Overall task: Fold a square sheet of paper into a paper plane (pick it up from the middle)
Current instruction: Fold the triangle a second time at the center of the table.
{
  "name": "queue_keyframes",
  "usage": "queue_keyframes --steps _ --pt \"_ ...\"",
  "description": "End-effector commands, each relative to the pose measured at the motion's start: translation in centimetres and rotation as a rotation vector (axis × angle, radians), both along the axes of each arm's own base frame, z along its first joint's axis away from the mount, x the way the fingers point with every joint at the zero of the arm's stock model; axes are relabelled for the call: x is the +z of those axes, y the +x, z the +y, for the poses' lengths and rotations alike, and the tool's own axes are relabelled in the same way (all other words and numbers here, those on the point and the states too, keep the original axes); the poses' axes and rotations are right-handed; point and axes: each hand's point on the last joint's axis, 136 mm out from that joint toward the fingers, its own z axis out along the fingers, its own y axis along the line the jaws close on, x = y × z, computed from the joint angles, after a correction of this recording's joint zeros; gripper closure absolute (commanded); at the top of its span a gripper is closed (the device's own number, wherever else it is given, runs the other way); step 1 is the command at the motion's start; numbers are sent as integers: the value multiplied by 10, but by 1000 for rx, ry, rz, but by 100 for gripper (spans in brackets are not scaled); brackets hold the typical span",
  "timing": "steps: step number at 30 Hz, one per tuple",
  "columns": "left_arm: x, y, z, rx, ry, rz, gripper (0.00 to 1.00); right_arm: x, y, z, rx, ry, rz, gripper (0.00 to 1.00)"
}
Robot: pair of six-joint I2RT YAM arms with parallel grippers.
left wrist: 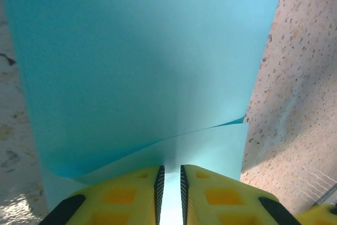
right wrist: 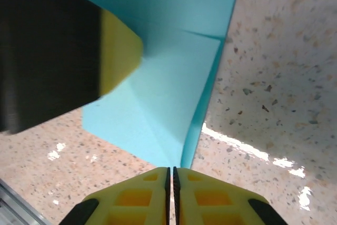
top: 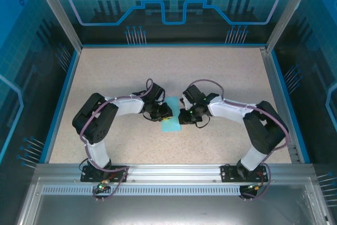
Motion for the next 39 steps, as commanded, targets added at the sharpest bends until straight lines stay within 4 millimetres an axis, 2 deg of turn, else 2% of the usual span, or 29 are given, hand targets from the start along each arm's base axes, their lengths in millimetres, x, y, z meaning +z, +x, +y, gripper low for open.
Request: queue_keyframes --steps 1,7,14,18,22,25,33,39 --pt "-21 -11 18 33 97 74 80 4 -5 6 26 -16 -13 86" --pt "-18 -12 20 33 108 66 80 -18 -14 22 59 16 71 86" --pt "-10 -6 15 21 84 41 80 -39 -19 10 31 -37 122 88" --pt "9 2 -1 -5 1 -1 79 -50 -22 2 18 -71 145 89" --pt "37 5 -17 -17 -135 -62 77 -57 -24 -5 1 -90 167 91" --pt "46 -3 -23 -20 -193 -73 77 -58 -24 -7 -9 -93 174 91" --pt "30 -29 -32 -29 -192 -13 81 -64 -25 -9 -20 -107 191 92" --pt "12 -35 -31 -19 -167 25 83 -68 -27 -12 -27 -126 203 92"
